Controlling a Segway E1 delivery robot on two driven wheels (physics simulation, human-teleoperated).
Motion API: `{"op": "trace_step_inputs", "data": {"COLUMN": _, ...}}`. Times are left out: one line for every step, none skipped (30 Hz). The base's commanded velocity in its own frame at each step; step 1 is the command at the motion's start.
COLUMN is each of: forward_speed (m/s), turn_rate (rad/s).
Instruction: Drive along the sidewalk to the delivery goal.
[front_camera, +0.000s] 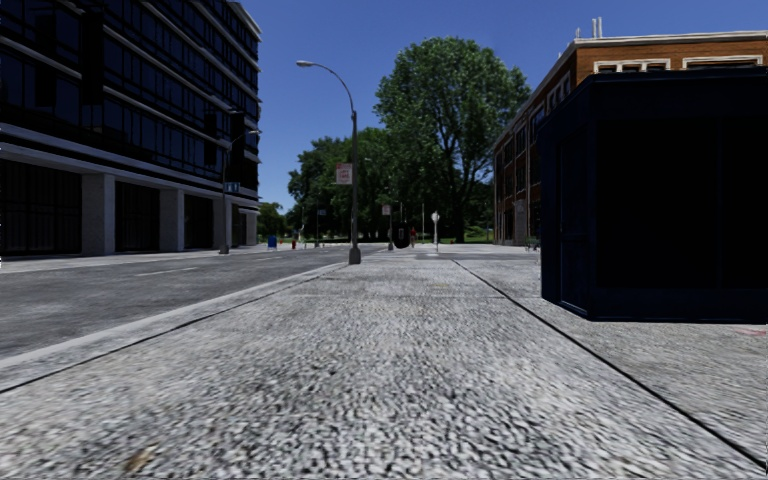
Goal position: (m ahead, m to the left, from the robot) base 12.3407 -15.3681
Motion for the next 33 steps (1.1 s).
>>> {"op": "trace_step_inputs", "data": {"forward_speed": 2.0, "turn_rate": 0.24}}
{"op": "trace_step_inputs", "data": {"forward_speed": 2.0, "turn_rate": 0.22}}
{"op": "trace_step_inputs", "data": {"forward_speed": 2.0, "turn_rate": 0.19}}
{"op": "trace_step_inputs", "data": {"forward_speed": 2.0, "turn_rate": 0.19}}
{"op": "trace_step_inputs", "data": {"forward_speed": 2.0, "turn_rate": 0.14}}
{"op": "trace_step_inputs", "data": {"forward_speed": 2.0, "turn_rate": 0.08}}
{"op": "trace_step_inputs", "data": {"forward_speed": 2.0, "turn_rate": 0.0}}
{"op": "trace_step_inputs", "data": {"forward_speed": 2.0, "turn_rate": 0.0}}
{"op": "trace_step_inputs", "data": {"forward_speed": 2.0, "turn_rate": 0.0}}
{"op": "trace_step_inputs", "data": {"forward_speed": 2.0, "turn_rate": 0.0}}
{"op": "trace_step_inputs", "data": {"forward_speed": 2.0, "turn_rate": 0.0}}
{"op": "trace_step_inputs", "data": {"forward_speed": 2.0, "turn_rate": 0.0}}
{"op": "trace_step_inputs", "data": {"forward_speed": 2.0, "turn_rate": 0.0}}
{"op": "trace_step_inputs", "data": {"forward_speed": 1.99, "turn_rate": 0.0}}
{"op": "trace_step_inputs", "data": {"forward_speed": 1.99, "turn_rate": 0.0}}
{"op": "trace_step_inputs", "data": {"forward_speed": 1.99, "turn_rate": 0.0}}
{"op": "trace_step_inputs", "data": {"forward_speed": 1.99, "turn_rate": 0.0}}
{"op": "trace_step_inputs", "data": {"forward_speed": 1.99, "turn_rate": 0.0}}
{"op": "trace_step_inputs", "data": {"forward_speed": 1.99, "turn_rate": 0.0}}
{"op": "trace_step_inputs", "data": {"forward_speed": 1.99, "turn_rate": 0.0}}
{"op": "trace_step_inputs", "data": {"forward_speed": 1.99, "turn_rate": 0.0}}
{"op": "trace_step_inputs", "data": {"forward_speed": 1.99, "turn_rate": 0.0}}
{"op": "trace_step_inputs", "data": {"forward_speed": 2.0, "turn_rate": 0.0}}
{"op": "trace_step_inputs", "data": {"forward_speed": 2.0, "turn_rate": 0.0}}
{"op": "trace_step_inputs", "data": {"forward_speed": 2.0, "turn_rate": 0.0}}
{"op": "trace_step_inputs", "data": {"forward_speed": 2.0, "turn_rate": 0.0}}
{"op": "trace_step_inputs", "data": {"forward_speed": 2.0, "turn_rate": 0.0}}
{"op": "trace_step_inputs", "data": {"forward_speed": 2.0, "turn_rate": 0.0}}
{"op": "trace_step_inputs", "data": {"forward_speed": 2.0, "turn_rate": 0.0}}
{"op": "trace_step_inputs", "data": {"forward_speed": 2.0, "turn_rate": 0.0}}
{"op": "trace_step_inputs", "data": {"forward_speed": 2.0, "turn_rate": 0.0}}
{"op": "trace_step_inputs", "data": {"forward_speed": 2.0, "turn_rate": 0.0}}
{"op": "trace_step_inputs", "data": {"forward_speed": 2.0, "turn_rate": -0.02}}
